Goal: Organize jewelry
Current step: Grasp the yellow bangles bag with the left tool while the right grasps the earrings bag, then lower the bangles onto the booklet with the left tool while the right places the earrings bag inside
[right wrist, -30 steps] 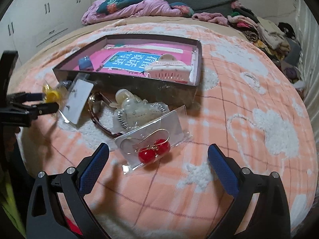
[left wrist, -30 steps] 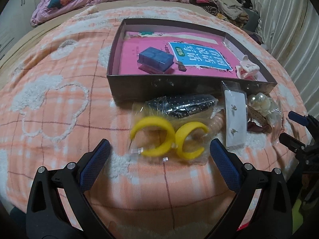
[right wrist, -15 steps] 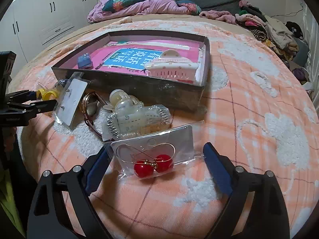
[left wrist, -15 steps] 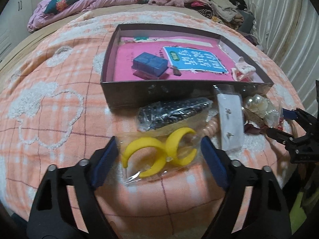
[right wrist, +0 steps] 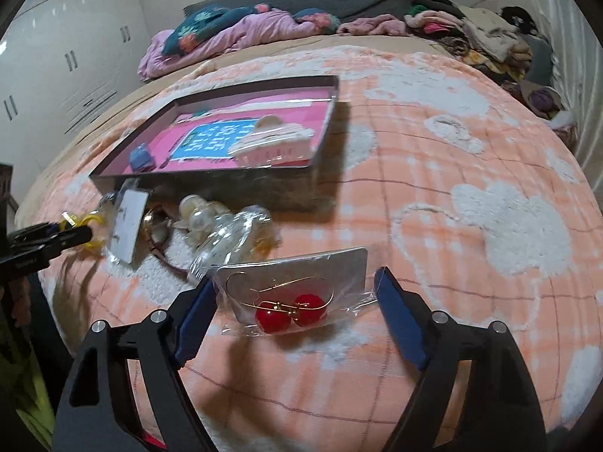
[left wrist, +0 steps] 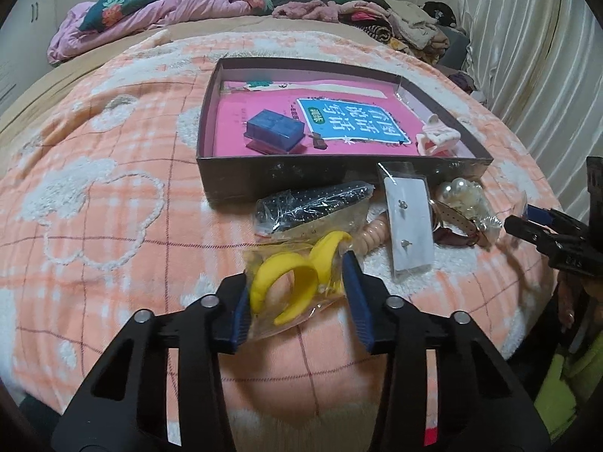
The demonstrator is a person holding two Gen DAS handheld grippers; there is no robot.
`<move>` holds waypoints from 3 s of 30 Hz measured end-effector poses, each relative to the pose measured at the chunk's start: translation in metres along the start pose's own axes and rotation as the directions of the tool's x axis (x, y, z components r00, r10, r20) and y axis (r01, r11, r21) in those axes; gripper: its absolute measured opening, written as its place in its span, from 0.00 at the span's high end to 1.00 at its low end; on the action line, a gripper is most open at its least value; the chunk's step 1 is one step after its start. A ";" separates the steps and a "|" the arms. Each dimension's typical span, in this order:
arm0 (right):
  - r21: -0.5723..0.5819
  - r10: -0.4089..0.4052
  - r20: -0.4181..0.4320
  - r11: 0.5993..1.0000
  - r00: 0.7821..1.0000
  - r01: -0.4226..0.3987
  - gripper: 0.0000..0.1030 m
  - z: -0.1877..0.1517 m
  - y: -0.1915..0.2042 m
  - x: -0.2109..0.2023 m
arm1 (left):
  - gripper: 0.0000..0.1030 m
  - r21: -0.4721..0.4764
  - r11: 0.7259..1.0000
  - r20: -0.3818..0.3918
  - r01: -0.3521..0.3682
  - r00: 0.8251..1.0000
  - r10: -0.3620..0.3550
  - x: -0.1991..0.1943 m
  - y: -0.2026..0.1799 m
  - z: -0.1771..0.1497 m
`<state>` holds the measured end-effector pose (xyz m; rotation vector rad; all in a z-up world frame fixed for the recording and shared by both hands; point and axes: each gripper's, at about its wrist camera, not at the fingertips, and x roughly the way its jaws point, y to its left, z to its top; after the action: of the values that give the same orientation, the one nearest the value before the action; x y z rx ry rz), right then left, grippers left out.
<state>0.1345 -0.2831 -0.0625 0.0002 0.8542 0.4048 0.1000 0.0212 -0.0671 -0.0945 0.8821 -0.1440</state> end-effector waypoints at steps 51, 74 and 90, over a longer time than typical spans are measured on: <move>0.009 0.095 0.321 0.995 0.942 -0.103 0.22 0.143 0.039 -0.064 | 0.75 -0.006 1.000 0.220 -0.018 0.975 0.019 -0.035 -0.007 0.122; 0.008 -0.006 0.242 1.000 0.970 0.004 0.22 0.121 0.025 -0.003 | 0.75 0.032 0.999 0.144 -0.010 0.990 0.005 0.030 -0.040 0.149; -0.020 -0.042 0.146 0.999 0.988 0.045 0.21 0.100 0.025 0.036 | 0.74 0.041 0.999 0.056 0.015 0.998 -0.018 0.075 -0.051 0.150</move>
<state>0.2203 -0.2317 -0.0186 -0.0102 0.7043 0.3690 0.2587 -0.0375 -0.0219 -0.0678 0.8219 -0.1739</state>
